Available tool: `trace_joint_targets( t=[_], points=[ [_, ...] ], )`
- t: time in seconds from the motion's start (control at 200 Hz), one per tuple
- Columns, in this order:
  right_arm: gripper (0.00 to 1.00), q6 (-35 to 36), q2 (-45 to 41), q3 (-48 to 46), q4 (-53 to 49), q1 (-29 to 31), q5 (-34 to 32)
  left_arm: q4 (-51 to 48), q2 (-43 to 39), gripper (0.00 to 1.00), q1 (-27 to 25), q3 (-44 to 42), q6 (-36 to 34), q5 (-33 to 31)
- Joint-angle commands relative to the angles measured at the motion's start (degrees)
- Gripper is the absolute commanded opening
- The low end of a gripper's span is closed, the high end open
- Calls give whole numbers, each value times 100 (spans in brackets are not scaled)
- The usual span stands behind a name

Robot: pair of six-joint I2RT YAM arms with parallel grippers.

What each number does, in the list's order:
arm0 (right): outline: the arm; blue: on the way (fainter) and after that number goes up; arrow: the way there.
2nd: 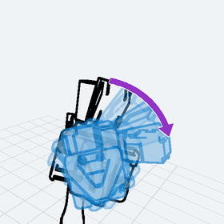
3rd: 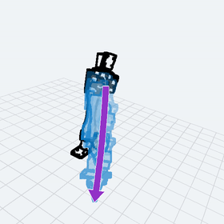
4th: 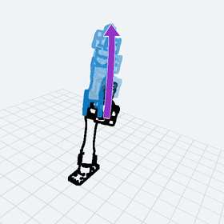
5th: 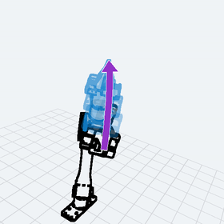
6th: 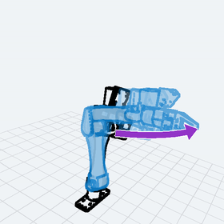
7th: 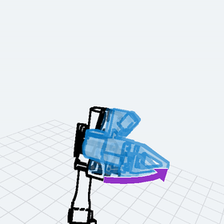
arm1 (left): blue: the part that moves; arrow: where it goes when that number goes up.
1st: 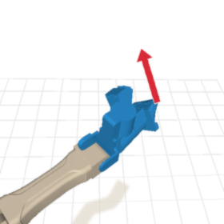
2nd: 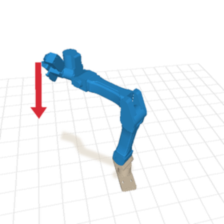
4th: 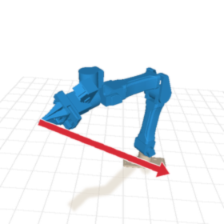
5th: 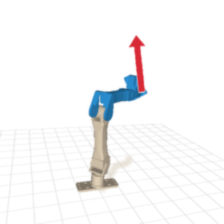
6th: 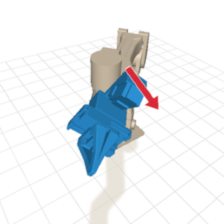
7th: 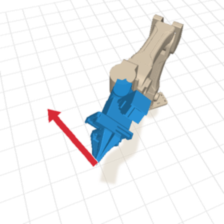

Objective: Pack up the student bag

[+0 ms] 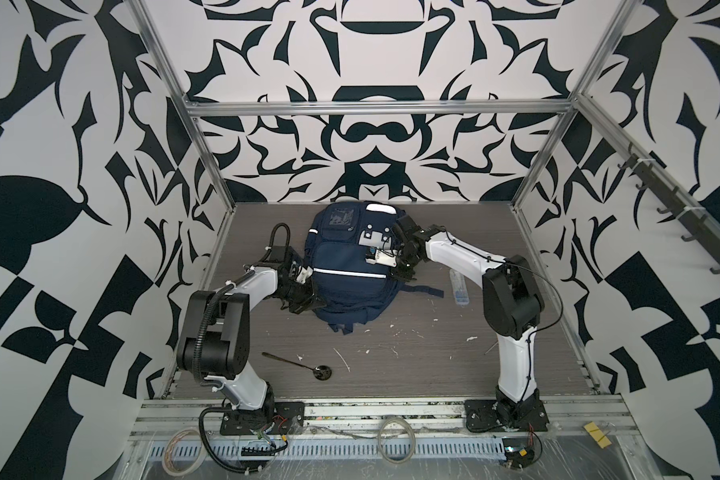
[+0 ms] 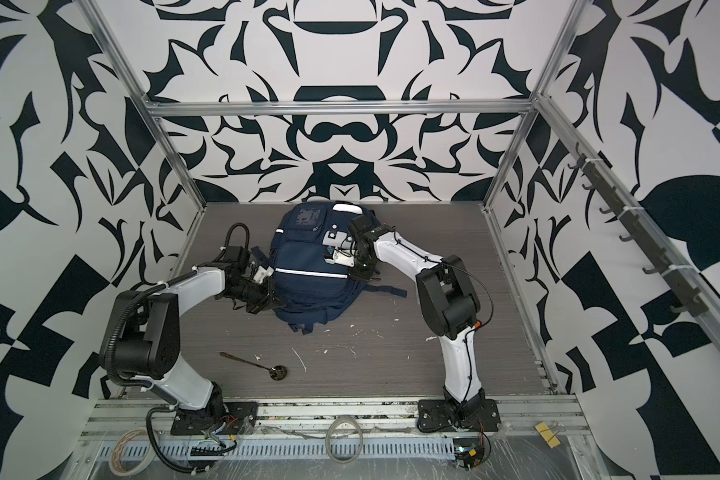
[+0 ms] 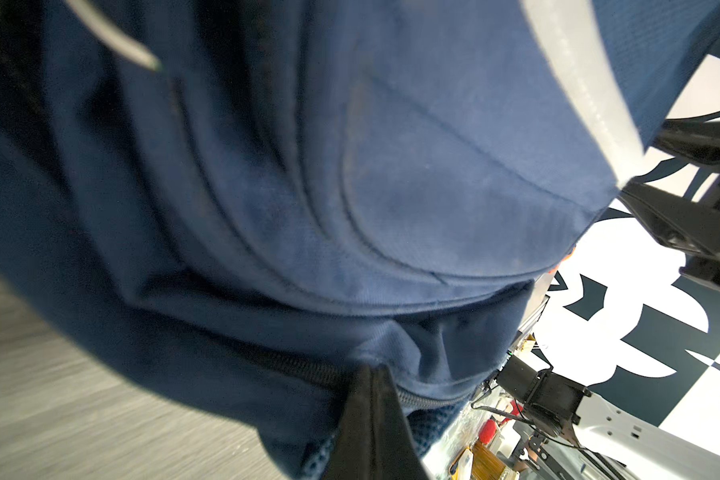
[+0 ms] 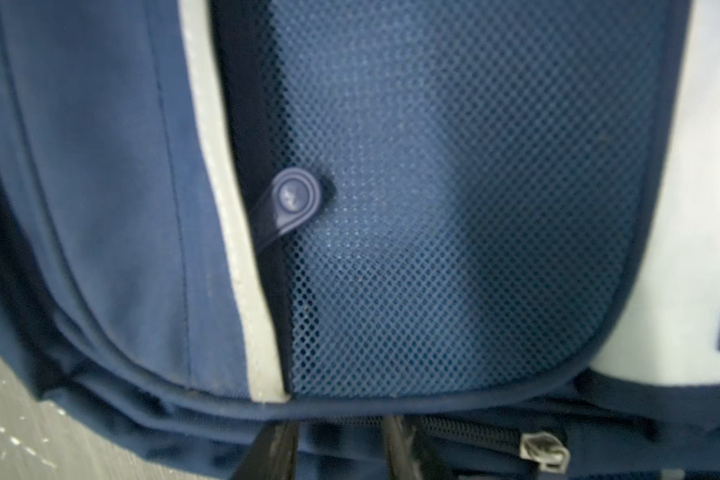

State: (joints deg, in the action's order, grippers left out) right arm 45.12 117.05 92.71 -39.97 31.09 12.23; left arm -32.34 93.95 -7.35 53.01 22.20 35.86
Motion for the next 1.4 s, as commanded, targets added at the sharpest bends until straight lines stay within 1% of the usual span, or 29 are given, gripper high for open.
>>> trace_joint_targets(
  t=[0.0, 0.055, 0.09, 0.115, 0.18, 0.22, 0.305, 0.39, 0.535, 0.695, 0.805, 0.93, 1.015, 1.06, 1.135, 1.175, 1.325, 1.395],
  points=[
    [32, -100, -41, 103, 53, -32, 196, -69, 71, 0, 25, -96, 28, 72],
    [32, -101, -51, 76, 51, -45, 193, -41, 71, 0, 24, -107, 47, 75],
    [35, -96, -43, 63, 58, -56, 175, -36, 71, 0, 26, -113, 51, 79],
    [40, -91, -34, 55, 66, -61, 176, -27, 71, 0, 25, -116, 52, 96],
    [60, -99, -29, 39, 163, -70, 154, -32, 88, 0, 24, -124, 61, 97],
    [66, -124, -34, 11, 293, -79, 125, -36, 88, 0, 25, -125, 52, 105],
    [71, -224, -10, -27, 625, -99, 104, -68, 88, 0, 25, -133, 49, 114],
    [73, -334, 109, 72, 771, -143, 223, -124, 79, 0, 24, -125, 10, 128],
    [73, -372, 400, 397, 592, -151, 562, -205, 54, 0, 24, -90, -27, 106],
    [73, -497, 739, 748, 132, -204, 1188, -194, 29, 0, 30, -80, 14, 115],
    [73, -712, 853, 859, 24, -264, 1651, -144, 19, 0, 28, -122, 61, 141],
    [71, -871, 897, 998, -36, -321, 1840, -67, 26, 0, 24, -190, 137, 176],
    [68, -884, 950, 1121, -170, -340, 1953, -23, 18, 0, 24, -212, 179, 194],
    [62, -866, 951, 1151, -240, -334, 2002, -16, 18, 0, 24, -213, 192, 194],
    [46, -827, 943, 1162, -391, -341, 1987, 7, 9, 0, 28, -221, 215, 194],
    [41, -792, 921, 1147, -469, -324, 1972, 21, 0, 0, 24, -228, 233, 194],
    [43, -707, 683, 812, -395, -240, 1836, 78, -39, 0, 25, -283, 285, 192],
    [41, -731, 613, 734, -389, -176, 1823, 108, -35, 0, 30, -308, 303, 185]
  ],
)
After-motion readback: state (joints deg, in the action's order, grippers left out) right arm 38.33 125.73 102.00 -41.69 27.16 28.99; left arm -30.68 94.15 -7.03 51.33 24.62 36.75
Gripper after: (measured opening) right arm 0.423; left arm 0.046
